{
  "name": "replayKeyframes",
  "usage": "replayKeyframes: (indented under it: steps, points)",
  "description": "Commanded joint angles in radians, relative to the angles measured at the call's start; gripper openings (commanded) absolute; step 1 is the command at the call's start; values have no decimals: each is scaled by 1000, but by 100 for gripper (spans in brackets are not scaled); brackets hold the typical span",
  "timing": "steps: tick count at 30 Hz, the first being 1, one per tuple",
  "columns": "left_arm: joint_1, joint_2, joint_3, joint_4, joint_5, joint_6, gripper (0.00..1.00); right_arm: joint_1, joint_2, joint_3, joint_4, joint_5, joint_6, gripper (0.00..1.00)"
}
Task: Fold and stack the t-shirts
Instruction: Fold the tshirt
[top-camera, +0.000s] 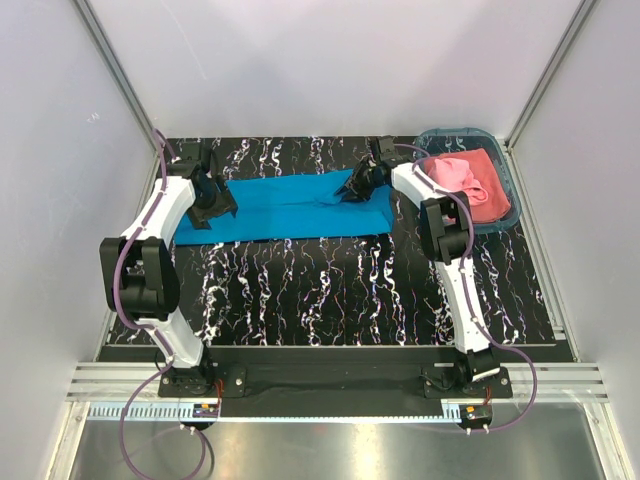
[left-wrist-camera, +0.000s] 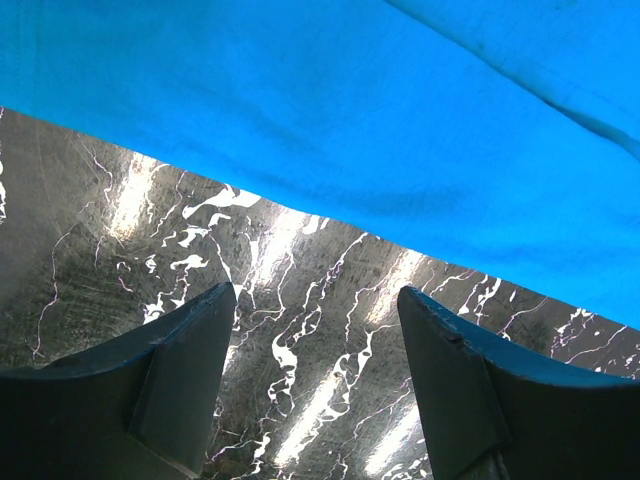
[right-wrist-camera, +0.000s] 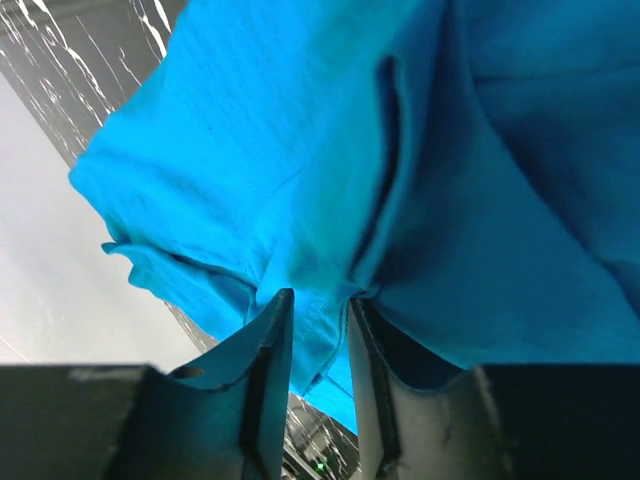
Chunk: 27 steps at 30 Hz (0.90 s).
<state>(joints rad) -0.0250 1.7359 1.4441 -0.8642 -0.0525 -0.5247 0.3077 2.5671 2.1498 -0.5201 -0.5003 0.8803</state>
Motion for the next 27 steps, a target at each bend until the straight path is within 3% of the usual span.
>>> replayKeyframes:
  steps: [1,3,4,6,7,10,15,17,18,22,25,27]
  points:
    - [2,-9,19,14,-14,15,71,5,28,67,34,-23,35,33]
    - [2,-6,19,14,-12,15,71,5,48,103,32,-32,45,31]
    - [2,-6,19,14,-10,15,72,5,60,116,31,-30,45,23]
    - [2,-6,22,14,-10,17,71,7,71,152,61,-35,48,18]
    - [2,-6,19,14,-12,18,72,8,80,165,77,-37,54,11]
    - [2,-3,13,17,-17,20,72,21,135,249,204,-52,117,8]
    - [5,20,13,22,-4,9,72,47,349,611,397,-40,328,26]
    - [7,27,21,25,-4,5,72,45,360,619,440,-52,403,46]
    - [8,28,27,24,-4,3,73,42,338,595,430,-67,388,47]
    - [16,19,47,13,-21,8,74,30,62,417,228,-17,160,53]
    - [17,7,65,4,-64,43,75,25,-51,390,-156,98,-50,60]
    - [19,20,94,-4,-72,83,77,39,-87,366,-272,156,-122,60]
